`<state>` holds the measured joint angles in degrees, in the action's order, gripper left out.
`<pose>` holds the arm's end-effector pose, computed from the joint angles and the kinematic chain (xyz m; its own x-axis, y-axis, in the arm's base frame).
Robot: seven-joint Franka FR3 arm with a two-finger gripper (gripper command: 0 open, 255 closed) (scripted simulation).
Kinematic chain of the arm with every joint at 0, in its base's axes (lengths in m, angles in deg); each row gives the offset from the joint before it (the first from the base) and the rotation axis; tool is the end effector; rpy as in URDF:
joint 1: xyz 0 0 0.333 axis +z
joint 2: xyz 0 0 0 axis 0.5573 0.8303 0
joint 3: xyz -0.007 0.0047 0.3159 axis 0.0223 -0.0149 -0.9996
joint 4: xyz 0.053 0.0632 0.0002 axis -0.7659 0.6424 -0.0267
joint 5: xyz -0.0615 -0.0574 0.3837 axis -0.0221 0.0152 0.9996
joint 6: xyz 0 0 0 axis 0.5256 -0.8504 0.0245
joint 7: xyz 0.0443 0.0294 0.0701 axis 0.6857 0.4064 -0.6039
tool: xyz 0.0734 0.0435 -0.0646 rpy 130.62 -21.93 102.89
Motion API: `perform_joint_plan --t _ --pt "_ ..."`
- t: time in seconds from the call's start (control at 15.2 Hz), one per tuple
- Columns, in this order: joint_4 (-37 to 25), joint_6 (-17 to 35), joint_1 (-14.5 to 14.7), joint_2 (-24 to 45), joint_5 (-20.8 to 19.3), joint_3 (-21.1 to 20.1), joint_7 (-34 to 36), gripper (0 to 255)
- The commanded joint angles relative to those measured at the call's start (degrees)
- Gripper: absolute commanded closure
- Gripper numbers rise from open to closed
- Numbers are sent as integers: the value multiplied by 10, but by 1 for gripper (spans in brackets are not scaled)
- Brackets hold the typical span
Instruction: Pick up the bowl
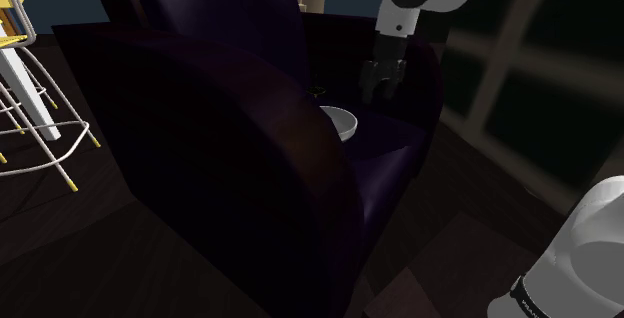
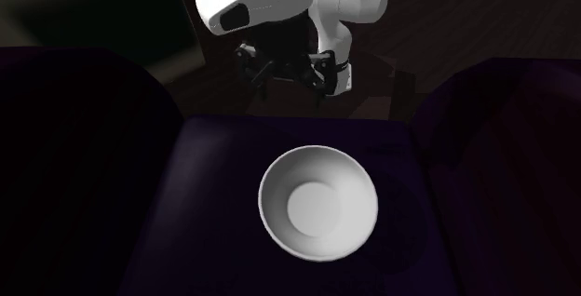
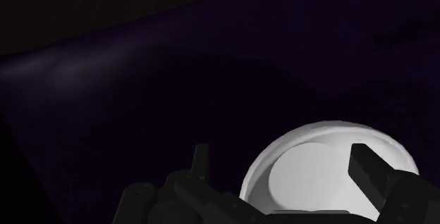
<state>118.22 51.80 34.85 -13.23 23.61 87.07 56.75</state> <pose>0.4810 -0.0130 0.5444 0.9999 0.0022 0.0142 0.0037 -0.9946 -0.1036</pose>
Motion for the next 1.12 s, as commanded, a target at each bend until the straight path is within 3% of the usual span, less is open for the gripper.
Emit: perform_joint_plan --t 0.0,0.4,0.99,1.06 --pt "-35 11 -1 47 7 3 2 0" --pt "-153 19 -4 180 28 8 14 0" --pt "-105 75 -3 188 31 7 6 0" --pt "-106 74 -4 187 31 7 6 255"
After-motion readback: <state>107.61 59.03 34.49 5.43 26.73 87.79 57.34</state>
